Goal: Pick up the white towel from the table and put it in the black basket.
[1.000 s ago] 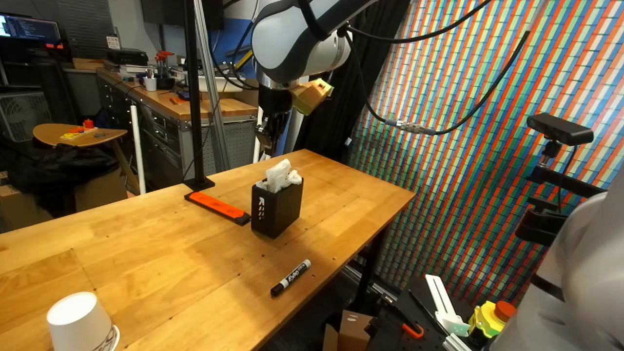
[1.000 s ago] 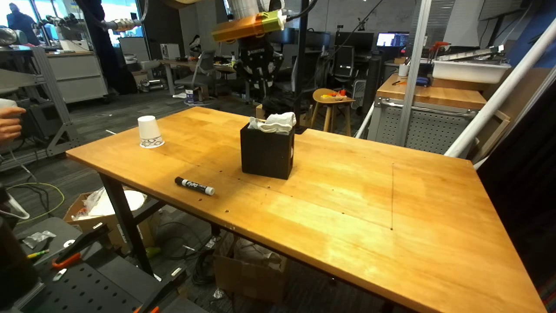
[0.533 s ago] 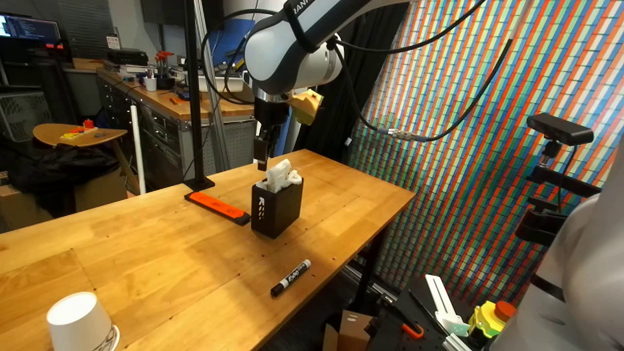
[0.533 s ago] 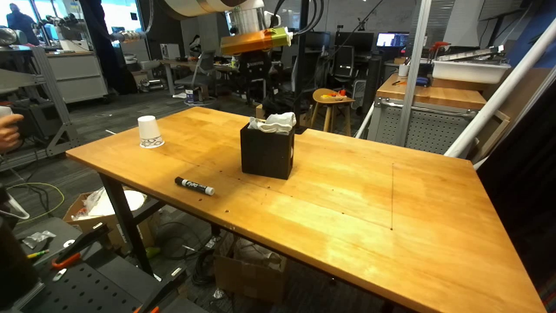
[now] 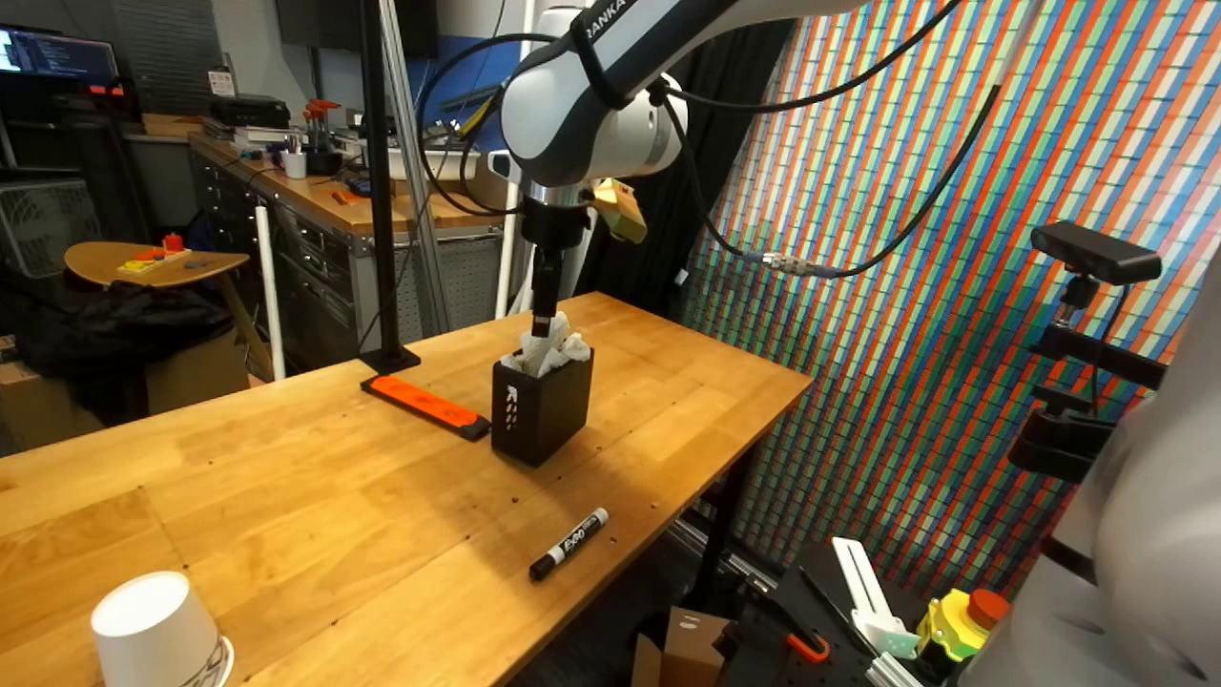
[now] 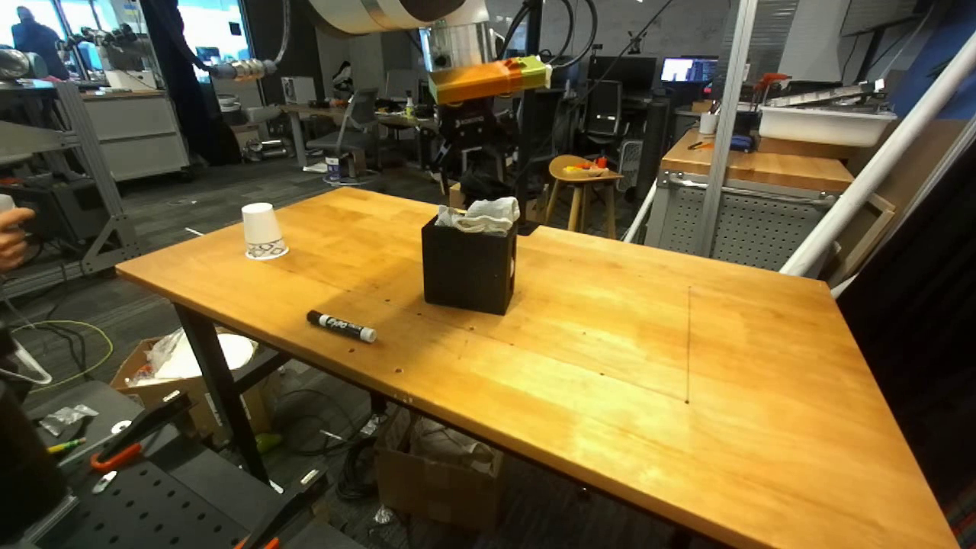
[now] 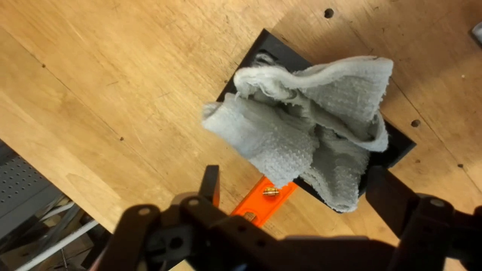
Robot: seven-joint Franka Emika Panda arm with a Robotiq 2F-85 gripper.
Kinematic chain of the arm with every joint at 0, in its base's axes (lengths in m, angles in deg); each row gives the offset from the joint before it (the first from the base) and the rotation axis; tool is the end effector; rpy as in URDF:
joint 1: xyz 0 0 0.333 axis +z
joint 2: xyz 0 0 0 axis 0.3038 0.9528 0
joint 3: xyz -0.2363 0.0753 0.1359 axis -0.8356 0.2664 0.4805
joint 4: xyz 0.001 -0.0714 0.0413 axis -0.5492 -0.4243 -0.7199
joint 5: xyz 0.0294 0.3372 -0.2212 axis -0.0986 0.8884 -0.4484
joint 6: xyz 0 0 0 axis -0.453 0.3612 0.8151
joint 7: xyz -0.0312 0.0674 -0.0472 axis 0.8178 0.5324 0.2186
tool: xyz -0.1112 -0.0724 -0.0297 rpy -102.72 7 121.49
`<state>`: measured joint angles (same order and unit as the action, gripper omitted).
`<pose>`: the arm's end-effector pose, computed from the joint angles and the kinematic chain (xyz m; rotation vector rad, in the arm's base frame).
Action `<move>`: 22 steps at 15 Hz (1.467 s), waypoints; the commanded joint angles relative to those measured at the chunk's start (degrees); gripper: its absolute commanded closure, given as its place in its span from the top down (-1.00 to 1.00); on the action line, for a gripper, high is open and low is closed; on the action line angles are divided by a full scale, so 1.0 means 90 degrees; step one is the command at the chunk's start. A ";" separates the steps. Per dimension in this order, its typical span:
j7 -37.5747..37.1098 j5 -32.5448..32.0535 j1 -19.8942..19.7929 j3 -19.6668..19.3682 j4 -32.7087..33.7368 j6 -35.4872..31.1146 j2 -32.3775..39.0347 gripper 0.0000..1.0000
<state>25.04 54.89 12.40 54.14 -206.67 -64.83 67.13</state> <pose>0.5771 -0.0666 0.3044 2.7271 1.2375 0.1584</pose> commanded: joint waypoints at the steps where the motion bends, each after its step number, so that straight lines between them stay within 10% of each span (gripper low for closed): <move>1: 0.0689 0.0209 -0.0076 -0.0041 0.0126 0.0005 0.0083 0.98; 9: 0.1260 0.0165 -0.0110 -0.0039 0.0181 -0.0081 0.0295 0.88; 11: 0.1312 0.0145 -0.0118 -0.0041 0.0210 -0.0101 0.0355 0.38; 22: 0.1167 0.0046 -0.0144 -0.0073 0.0084 -0.0112 0.0338 -0.99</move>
<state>35.90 55.30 11.18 53.81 -205.76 -65.44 70.88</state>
